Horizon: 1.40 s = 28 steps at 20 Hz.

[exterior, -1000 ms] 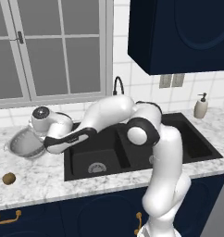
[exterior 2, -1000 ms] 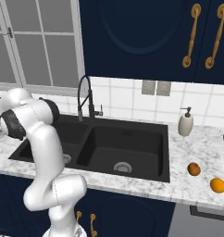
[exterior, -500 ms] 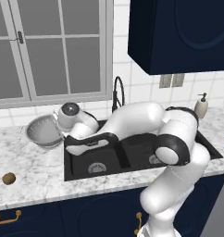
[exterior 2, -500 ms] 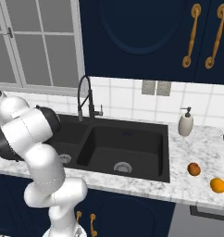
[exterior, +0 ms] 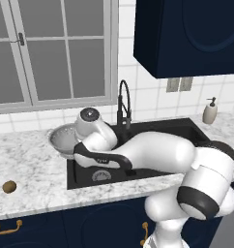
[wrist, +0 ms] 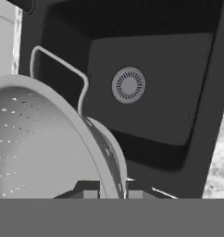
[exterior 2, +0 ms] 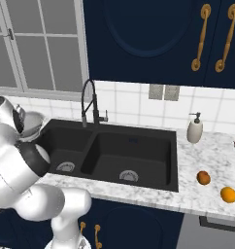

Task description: Put the colander in the sink, put the peach, kiwi, orange in the colander, and turn on the sink faucet and pour water over the colander.

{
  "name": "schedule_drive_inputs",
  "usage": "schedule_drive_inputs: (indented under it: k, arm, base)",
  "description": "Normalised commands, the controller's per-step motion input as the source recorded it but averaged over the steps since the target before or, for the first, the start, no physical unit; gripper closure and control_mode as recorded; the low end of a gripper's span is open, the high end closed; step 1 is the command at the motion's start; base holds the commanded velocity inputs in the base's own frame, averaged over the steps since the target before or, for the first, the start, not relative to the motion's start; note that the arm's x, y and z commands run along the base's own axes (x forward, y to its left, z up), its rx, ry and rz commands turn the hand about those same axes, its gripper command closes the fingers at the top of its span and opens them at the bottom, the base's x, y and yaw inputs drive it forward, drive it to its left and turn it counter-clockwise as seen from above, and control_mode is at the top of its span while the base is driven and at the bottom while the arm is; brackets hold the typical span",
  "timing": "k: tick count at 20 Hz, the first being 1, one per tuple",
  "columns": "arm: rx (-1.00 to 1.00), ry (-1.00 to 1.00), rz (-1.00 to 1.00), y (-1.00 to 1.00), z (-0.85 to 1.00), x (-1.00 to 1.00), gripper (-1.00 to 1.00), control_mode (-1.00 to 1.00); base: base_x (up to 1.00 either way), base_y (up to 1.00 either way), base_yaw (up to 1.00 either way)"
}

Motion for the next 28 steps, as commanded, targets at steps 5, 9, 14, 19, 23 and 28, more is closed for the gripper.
schedule_drive_inputs:
  k: [5,9,14,19,23,28]
  arm:
    - [0.00,0.11,-0.21,-0.34,0.05,-0.50,1.00,-1.00]
    - [-0.05,0.23,-0.33,-0.33,-0.26,0.28,1.00,-1.00]
    - [0.00,0.11,-0.25,-0.11,-0.15,0.33,1.00,-1.00]
    - [-0.05,0.03,-0.22,-0.05,-0.21,0.30,1.00,-1.00]
    - [-0.01,0.00,-0.16,0.00,-0.33,0.22,1.00,-1.00]
    - [0.00,0.00,-0.16,0.02,-0.35,0.22,1.00,-1.00]
  base:
    - [0.00,0.00,0.00]
    - [0.00,0.00,0.00]
    - [0.00,0.00,0.00]
    - [0.00,0.00,0.00]
    - [0.00,0.00,0.00]
    - [0.00,0.00,0.00]
